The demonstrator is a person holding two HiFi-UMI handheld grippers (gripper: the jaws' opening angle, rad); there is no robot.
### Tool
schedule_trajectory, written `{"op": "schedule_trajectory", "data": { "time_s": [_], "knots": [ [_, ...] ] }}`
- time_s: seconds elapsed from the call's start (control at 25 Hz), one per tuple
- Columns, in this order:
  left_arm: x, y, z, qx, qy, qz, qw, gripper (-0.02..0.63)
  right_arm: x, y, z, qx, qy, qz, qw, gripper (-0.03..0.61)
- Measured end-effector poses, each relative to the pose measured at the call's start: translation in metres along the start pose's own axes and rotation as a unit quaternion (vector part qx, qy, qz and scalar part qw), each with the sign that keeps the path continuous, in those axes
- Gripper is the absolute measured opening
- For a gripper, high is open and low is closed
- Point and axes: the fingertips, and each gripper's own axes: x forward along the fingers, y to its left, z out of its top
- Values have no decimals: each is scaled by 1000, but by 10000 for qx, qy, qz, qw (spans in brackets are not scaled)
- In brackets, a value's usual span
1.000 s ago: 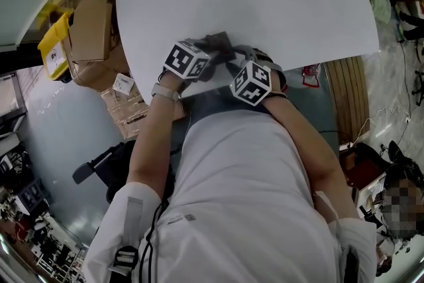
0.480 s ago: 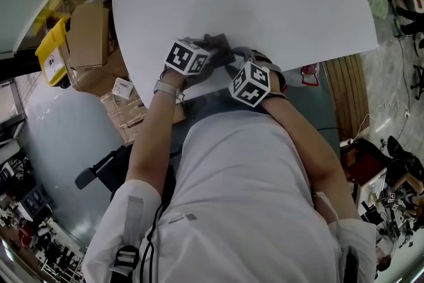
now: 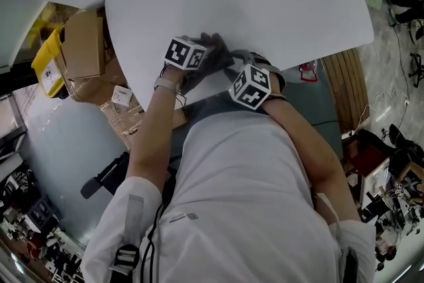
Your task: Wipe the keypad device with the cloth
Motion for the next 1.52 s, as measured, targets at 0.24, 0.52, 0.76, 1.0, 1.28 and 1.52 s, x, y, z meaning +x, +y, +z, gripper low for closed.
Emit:
{"op": "schedule_trajectory", "data": {
  "time_s": [0.24, 0.52, 0.76, 1.0, 1.28, 1.52],
  "knots": [
    [4, 6, 0, -201, 125, -193, 9995, 72, 0, 0, 0, 103, 36, 30, 9999, 186],
    [12, 17, 1, -172, 289, -233, 9992, 72, 1, 0, -1, 202, 53, 36, 9998, 186],
    [22, 27, 3, -91, 352, -171, 9992, 72, 0, 1, -3, 237, 66, 18, 9997, 186],
    [31, 41, 7, -59, 395, -111, 9991, 72, 1, 0, -2, 249, 69, 8, 9997, 186],
    [34, 42, 10, -122, 374, -153, 9991, 72, 1, -1, -3, 280, 46, 49, 9996, 186],
    [33, 34, 14, 253, 399, -45, 9989, 69, 0, -1, -2, 279, 26, 54, 9996, 186]
  ]
}}
